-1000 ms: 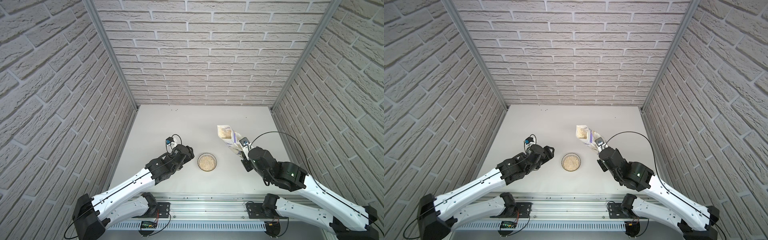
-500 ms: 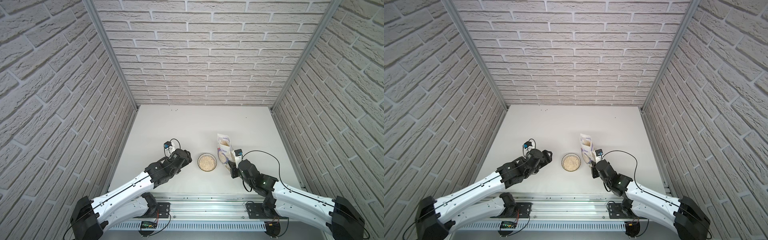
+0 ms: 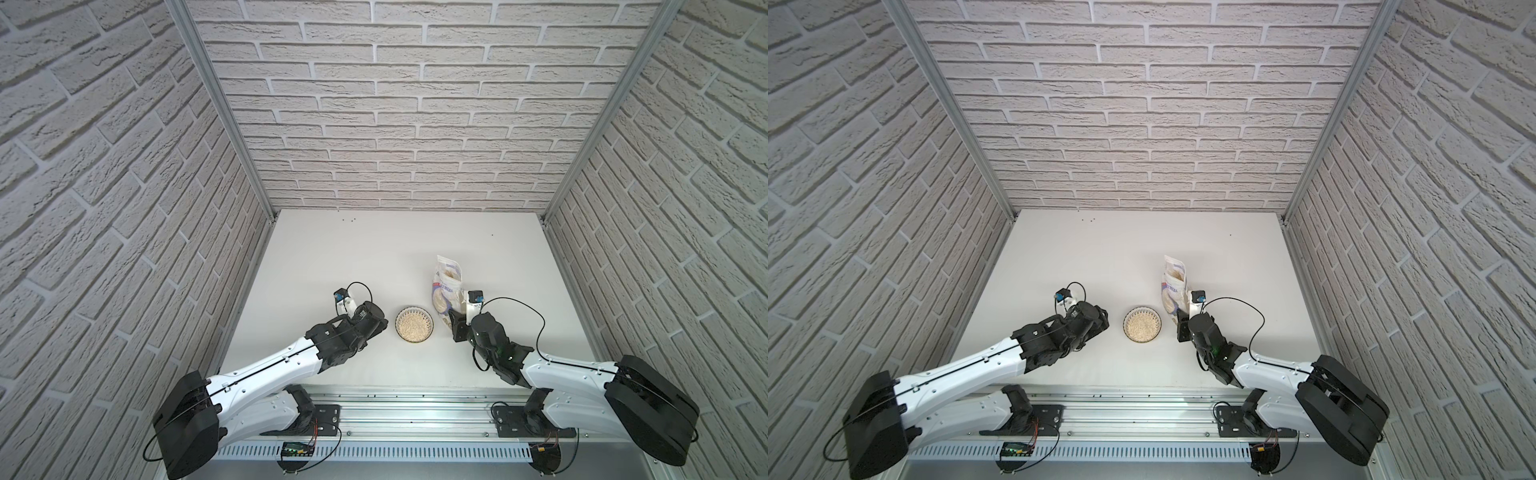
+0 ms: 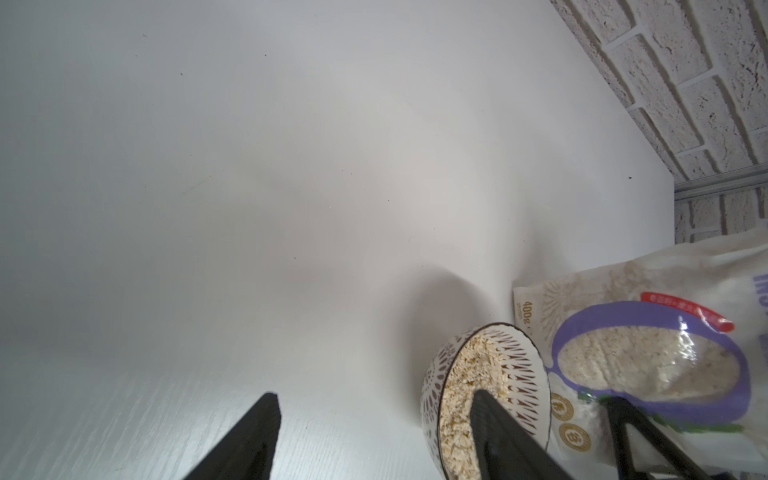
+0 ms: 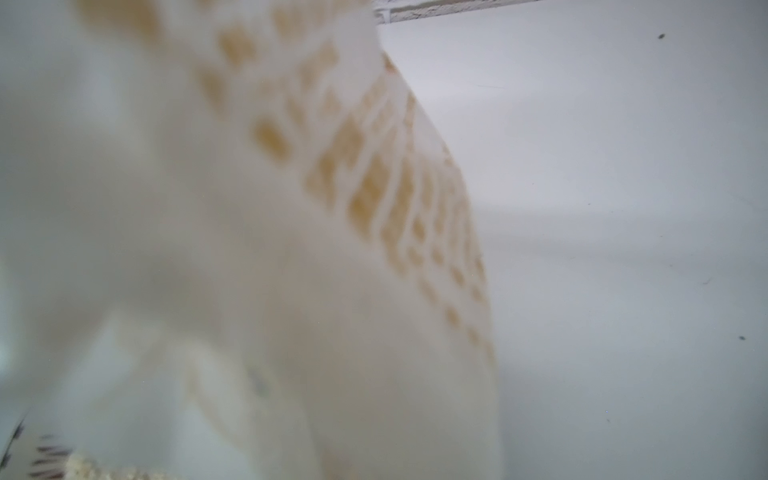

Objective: Pour the oats into the breakfast bowl
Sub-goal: Place the oats bag at the center of the board, then close the oats bag at the center of the board.

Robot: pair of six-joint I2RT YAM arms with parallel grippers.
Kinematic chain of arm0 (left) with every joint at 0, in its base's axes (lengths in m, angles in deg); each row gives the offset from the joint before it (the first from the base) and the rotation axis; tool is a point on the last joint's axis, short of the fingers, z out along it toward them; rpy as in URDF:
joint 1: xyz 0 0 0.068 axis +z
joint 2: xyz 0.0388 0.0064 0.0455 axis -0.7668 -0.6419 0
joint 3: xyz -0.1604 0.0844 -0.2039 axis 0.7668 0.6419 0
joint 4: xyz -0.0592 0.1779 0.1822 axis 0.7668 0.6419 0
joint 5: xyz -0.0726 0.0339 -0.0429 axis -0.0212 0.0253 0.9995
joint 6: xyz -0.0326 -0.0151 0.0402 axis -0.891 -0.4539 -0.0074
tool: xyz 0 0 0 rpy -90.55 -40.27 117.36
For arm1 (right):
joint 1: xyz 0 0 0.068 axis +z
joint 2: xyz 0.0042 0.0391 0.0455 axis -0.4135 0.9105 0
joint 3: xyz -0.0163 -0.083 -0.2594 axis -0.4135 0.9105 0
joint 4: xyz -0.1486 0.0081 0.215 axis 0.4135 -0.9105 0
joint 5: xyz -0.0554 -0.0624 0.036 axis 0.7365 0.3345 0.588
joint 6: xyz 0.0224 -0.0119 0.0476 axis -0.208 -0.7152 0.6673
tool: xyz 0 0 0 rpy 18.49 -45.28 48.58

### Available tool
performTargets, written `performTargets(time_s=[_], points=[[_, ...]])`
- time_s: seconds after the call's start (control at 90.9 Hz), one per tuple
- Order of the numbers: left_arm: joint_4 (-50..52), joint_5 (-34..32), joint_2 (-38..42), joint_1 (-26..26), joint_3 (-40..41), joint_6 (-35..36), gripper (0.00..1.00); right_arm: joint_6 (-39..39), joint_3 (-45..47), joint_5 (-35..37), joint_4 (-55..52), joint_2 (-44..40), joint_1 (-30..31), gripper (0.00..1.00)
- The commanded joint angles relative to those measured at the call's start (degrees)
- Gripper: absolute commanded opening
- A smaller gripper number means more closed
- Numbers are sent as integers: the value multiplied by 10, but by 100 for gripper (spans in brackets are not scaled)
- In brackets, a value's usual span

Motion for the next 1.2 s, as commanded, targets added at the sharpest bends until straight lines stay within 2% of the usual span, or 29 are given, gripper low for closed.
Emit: performTargets(time_s=[0.0, 0.077, 0.187, 0.308, 0.429, 0.539, 0.627, 0.704, 0.814, 1.078, 1.188], points=[[-17, -14, -8, -4, 3, -6, 75, 7, -3, 19, 88, -11, -4, 61], [-18, -14, -10, -4, 3, -7, 75, 10, 0, 19, 50, -29, -4, 75], [-17, -14, -10, -3, 3, -7, 76, 9, -5, 15, -39, -75, -4, 82], [-19, -14, -10, -3, 2, -6, 76, 17, -26, 9, -194, -163, -3, 87], [-16, -14, -11, -4, -3, -1, 76, 21, -76, -9, -371, -264, -3, 100], [-3, -52, -15, -9, -14, 15, 76, 13, -160, -36, -522, -299, -3, 99], [8, -64, -17, -12, -22, 24, 76, 6, -253, -43, -635, -269, -3, 99], [7, -65, -17, -12, -22, 28, 76, -3, -334, -37, -723, -210, -3, 100], [3, -61, -19, -13, -24, 31, 76, -43, -416, -47, -787, -119, -3, 96], [-1, -52, -16, -16, -24, 35, 77, -119, -535, -59, -815, 39, -21, 91], [-2, -51, -12, -17, -25, 38, 77, -139, -560, -78, -802, 84, -42, 81]])
